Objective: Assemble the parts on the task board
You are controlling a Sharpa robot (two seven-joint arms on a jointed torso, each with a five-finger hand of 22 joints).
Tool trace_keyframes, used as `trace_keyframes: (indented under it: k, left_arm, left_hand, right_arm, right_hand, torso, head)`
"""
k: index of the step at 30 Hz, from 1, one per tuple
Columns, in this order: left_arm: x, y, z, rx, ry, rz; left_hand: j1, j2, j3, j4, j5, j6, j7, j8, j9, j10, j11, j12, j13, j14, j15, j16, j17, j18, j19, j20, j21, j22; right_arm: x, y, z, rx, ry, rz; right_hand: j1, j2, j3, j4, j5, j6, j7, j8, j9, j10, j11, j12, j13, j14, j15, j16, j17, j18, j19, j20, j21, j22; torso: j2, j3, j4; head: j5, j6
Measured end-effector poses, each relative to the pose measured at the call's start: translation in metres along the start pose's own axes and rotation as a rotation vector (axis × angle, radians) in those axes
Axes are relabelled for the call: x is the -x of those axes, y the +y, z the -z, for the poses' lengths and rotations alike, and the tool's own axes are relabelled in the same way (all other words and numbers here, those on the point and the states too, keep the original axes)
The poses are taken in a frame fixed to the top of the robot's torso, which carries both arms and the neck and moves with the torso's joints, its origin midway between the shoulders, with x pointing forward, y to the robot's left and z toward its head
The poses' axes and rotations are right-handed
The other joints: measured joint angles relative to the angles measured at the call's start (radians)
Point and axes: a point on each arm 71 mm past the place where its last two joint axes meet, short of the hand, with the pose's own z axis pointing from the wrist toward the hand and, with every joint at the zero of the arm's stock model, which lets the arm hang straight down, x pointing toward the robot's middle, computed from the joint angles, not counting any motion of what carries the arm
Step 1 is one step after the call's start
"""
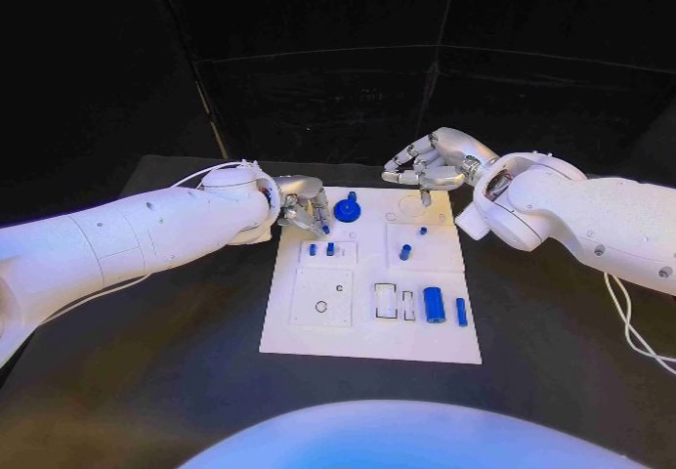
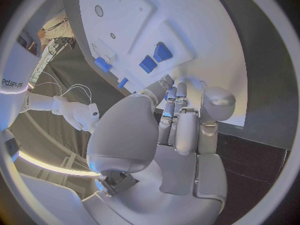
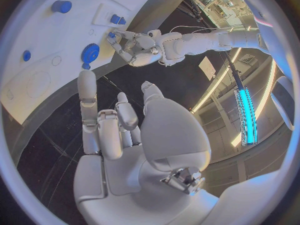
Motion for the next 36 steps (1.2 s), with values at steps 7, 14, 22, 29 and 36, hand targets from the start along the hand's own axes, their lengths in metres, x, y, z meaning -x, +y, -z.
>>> trace_keyframes:
  k: [7, 14, 22, 29, 36]
  left_arm:
    - [-0.001, 0.002, 0.0, 0.017, 0.015, 0.0]
    - [-0.001, 0.002, 0.0, 0.021, 0.018, 0.0]
    - [-0.001, 0.003, 0.0, 0.024, 0.01, 0.001]
    - [0.001, 0.009, 0.003, 0.035, -0.007, 0.002]
    - [0.006, 0.021, 0.014, 0.043, -0.055, 0.036]
  left_hand:
    - [-0.004, -0.004, 0.0, 0.0, 0.0, -0.006, 0.006, -0.005, -0.004, 0.0, 0.0, 0.0, 0.0, 0.0, 0.0, 0.0, -0.003, 0.0, 0.0, 0.0, 0.0, 0.0]
    - [-0.009, -0.009, 0.015, -0.001, 0.0, -0.043, 0.01, -0.035, -0.021, 0.0, 0.007, -0.009, 0.002, 0.0, 0.0, 0.0, -0.006, 0.0, -0.004, 0.004, 0.0, 0.002]
    - [-0.009, -0.009, 0.018, -0.004, 0.0, -0.054, 0.01, -0.043, -0.026, 0.0, 0.007, -0.009, 0.003, 0.0, 0.0, 0.0, -0.008, 0.0, -0.004, 0.004, 0.0, 0.004]
    - [-0.013, -0.013, 0.024, -0.004, 0.0, -0.06, 0.011, -0.048, -0.029, 0.004, 0.011, -0.009, 0.003, 0.0, 0.0, 0.0, -0.012, 0.0, -0.004, 0.004, 0.0, 0.004]
    - [-0.013, -0.013, 0.037, -0.009, 0.0, -0.061, 0.01, -0.052, -0.029, 0.004, 0.011, -0.016, 0.003, 0.003, 0.004, -0.015, -0.054, 0.0, -0.017, 0.012, -0.045, -0.032]
  right_arm:
    - [0.0, 0.0, 0.0, 0.0, 0.0, 0.0]
    - [0.0, 0.0, 0.0, -0.001, 0.0, 0.0]
    - [0.001, -0.001, 0.001, -0.003, -0.002, 0.001]
    - [0.007, -0.008, 0.001, -0.021, -0.016, 0.006]
    - [0.012, -0.014, 0.003, -0.036, -0.028, 0.043]
  right_hand:
    - [0.0, 0.0, 0.0, 0.0, 0.0, 0.0, 0.0, 0.0, 0.0, 0.0, 0.0, 0.0, 0.0, 0.0, 0.0, 0.0, 0.0, 0.0, 0.0, 0.0, 0.0, 0.0]
    - [0.0, 0.0, 0.0, 0.0, 0.0, 0.0, 0.0, 0.0, 0.0, 0.0, 0.0, 0.0, 0.0, 0.0, 0.0, 0.0, 0.0, 0.0, 0.0, 0.0, 0.0, 0.0]
    - [0.004, 0.004, 0.0, 0.0, 0.0, 0.0, 0.0, 0.004, 0.0, 0.0, 0.0, 0.0, 0.0, 0.0, 0.0, 0.0, 0.0, 0.0, 0.0, 0.0, 0.0, -0.001]
    - [0.026, 0.018, 0.003, 0.003, 0.005, 0.0, 0.0, 0.011, 0.0, -0.016, -0.002, -0.004, -0.013, 0.0, 0.0, -0.005, 0.0, 0.0, 0.0, 0.0, -0.007, -0.01]
    - [0.16, 0.015, 0.072, -0.066, -0.03, 0.019, -0.008, 0.031, 0.0, -0.298, -0.011, -0.376, -0.412, 0.0, -0.008, -0.075, -0.06, 0.016, -0.02, -0.009, -0.054, -0.061]
  torso:
    - [0.0, 0.0001, 0.0]
    - [0.0, 0.0002, 0.0]
    - [0.0, 0.0002, 0.0001]
    - [-0.001, 0.0, 0.0]
    - [-0.001, -0.0005, 0.0005]
  head:
    - [0.0, -0.001]
    - [-0.001, -0.001]
    - [-0.002, -0.001]
    - [-0.004, 0.001]
    - [-0.009, 0.005]
